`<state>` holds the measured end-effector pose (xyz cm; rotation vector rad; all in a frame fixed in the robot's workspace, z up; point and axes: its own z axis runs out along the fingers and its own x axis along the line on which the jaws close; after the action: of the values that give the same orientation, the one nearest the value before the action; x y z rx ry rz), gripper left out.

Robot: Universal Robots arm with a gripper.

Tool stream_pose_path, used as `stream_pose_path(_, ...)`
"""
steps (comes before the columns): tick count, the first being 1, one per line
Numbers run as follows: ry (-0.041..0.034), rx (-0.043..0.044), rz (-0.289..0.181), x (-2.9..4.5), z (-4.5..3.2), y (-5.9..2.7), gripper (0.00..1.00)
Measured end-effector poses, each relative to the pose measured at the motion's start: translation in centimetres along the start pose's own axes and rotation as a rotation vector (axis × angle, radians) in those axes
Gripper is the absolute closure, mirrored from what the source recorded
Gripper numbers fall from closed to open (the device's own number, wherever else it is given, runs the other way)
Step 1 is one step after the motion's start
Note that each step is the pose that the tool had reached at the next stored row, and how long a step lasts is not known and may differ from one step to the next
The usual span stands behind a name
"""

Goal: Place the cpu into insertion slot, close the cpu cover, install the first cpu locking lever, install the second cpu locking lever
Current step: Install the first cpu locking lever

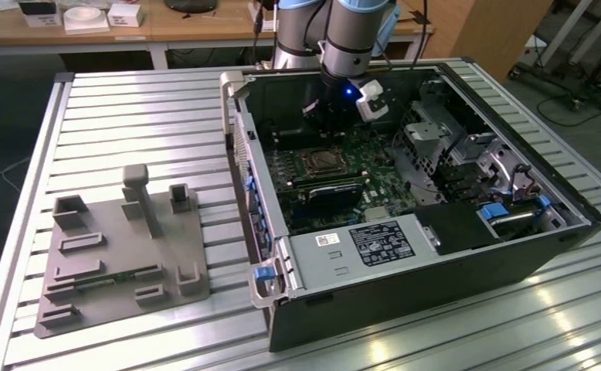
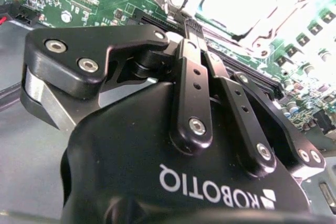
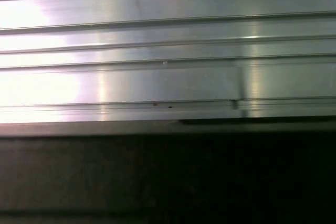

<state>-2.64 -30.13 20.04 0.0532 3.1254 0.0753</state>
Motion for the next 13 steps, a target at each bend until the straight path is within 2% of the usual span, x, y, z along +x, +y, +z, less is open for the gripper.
stream_pose_path(13,0.0,0.0001,0.0,-0.01,-0.01,-0.3,0.9)
